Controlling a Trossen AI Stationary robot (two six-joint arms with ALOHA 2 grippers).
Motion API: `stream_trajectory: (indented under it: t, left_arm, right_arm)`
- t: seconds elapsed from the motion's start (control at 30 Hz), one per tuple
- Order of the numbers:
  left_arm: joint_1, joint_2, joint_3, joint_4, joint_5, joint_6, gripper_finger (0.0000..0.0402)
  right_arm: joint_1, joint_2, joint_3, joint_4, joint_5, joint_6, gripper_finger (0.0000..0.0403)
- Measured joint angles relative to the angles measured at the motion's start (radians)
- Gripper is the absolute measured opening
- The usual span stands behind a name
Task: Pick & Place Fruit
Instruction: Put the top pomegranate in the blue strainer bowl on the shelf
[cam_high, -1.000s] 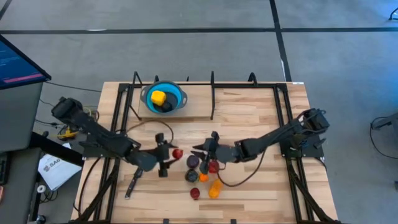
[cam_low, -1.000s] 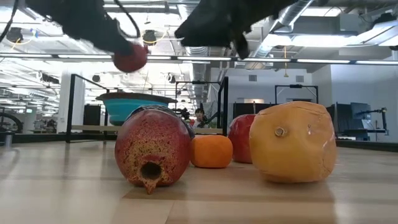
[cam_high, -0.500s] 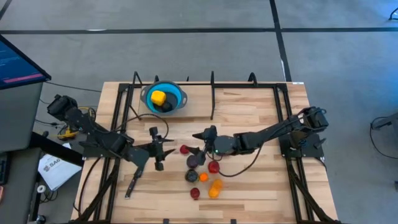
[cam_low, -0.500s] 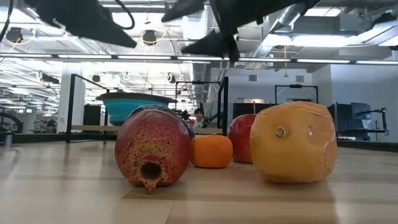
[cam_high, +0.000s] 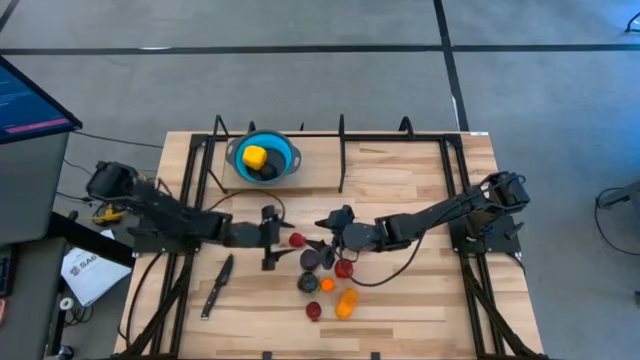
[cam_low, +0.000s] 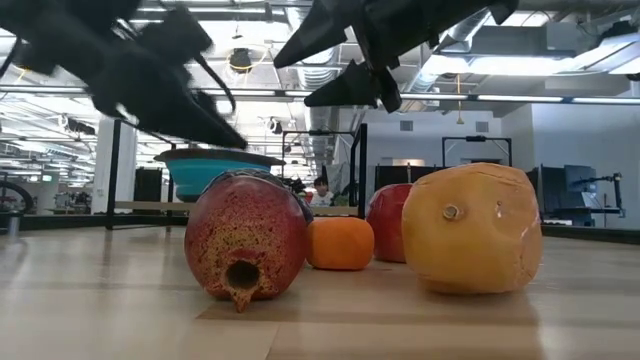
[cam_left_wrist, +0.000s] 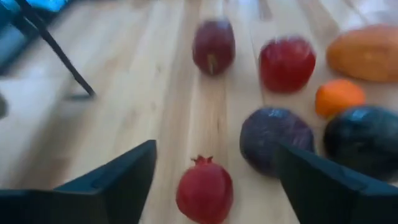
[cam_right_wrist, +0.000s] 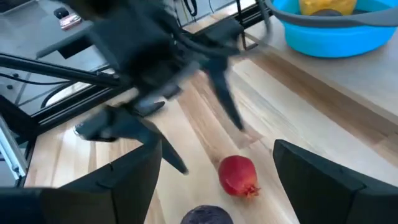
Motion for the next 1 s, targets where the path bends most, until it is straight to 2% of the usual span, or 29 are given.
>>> stream_trajectory:
  t: [0.07,0.13,0.27,0.4,0.6,0.87,1.0]
  left_arm:
    - [0.051,0.056,0.0,0.014,0.09,0.0,0.0337]
    - [0.082,0.109,0.0,0.029,0.135,0.0,0.0347]
    - [0.109,0.189,0.0,0.056,0.142,0.001,0.0349]
    - [0.109,0.241,0.0,0.117,0.143,0.043,0.0334]
    - [0.109,0.255,0.001,0.14,0.143,0.053,0.028]
    - [0.105,0.234,0.001,0.136,0.142,0.085,0.0156]
    - [0.084,0.156,0.001,0.111,0.13,0.087,0.0155]
  right_arm:
    - [0.004,0.0,0.0,-0.001,0.0,0.0,0.0302]
    - [0.003,0.0,0.0,-0.001,0.0,0.0,0.0302]
    - [0.003,0.0,0.0,0.002,0.002,0.0,0.0302]
    - [0.005,0.008,0.0,0.02,0.002,0.005,0.0302]
    - [0.01,0.03,0.0,0.023,0.002,0.057,0.0302]
    - [0.0,0.14,-0.002,0.072,-0.001,0.14,0.0301]
    - [-0.007,0.135,0.0,0.05,-0.001,0.165,0.0301]
